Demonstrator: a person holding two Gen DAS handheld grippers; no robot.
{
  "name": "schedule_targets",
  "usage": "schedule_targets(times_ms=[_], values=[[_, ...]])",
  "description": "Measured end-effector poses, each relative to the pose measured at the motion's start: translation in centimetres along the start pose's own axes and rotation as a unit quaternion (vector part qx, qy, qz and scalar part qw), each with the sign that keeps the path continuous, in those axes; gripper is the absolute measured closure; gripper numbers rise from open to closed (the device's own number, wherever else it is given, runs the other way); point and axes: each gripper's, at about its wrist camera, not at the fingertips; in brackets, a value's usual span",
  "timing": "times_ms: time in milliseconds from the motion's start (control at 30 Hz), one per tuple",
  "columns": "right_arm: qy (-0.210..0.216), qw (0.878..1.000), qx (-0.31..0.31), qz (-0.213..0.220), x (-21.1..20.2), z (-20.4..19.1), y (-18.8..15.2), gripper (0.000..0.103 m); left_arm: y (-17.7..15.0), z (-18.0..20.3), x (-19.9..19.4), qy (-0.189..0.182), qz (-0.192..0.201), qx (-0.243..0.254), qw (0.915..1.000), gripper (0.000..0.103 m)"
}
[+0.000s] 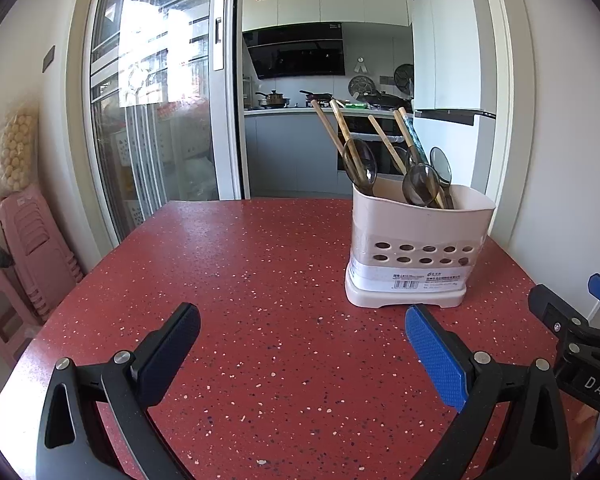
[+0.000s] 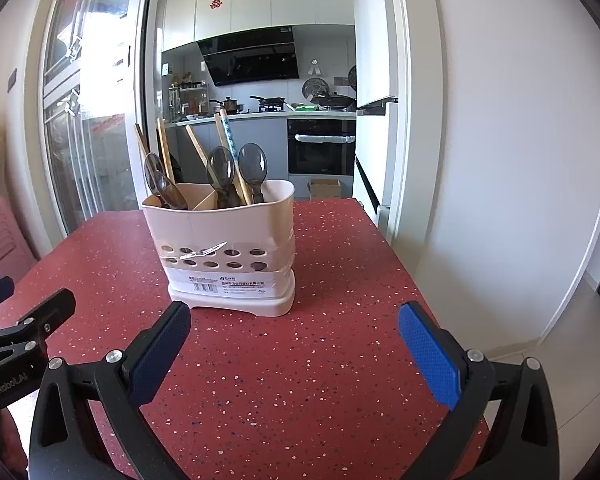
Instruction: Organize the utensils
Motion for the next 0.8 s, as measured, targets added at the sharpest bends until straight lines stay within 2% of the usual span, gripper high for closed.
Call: schedule_targets(times_ms=[800], values=[[0.004, 1.000, 0.000, 0.001, -0.08, -0.26, 0.21, 0.000, -0.02, -0.05, -0.18, 0.002, -0.009, -0.002, 1.0000, 0.000]])
Point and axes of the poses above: each gripper's, at about its wrist camera, not at the fingertips, and x roughly the way its jaws point, z to its right, y to its top, and after that the axes turned 6 degrees about y, right-handed
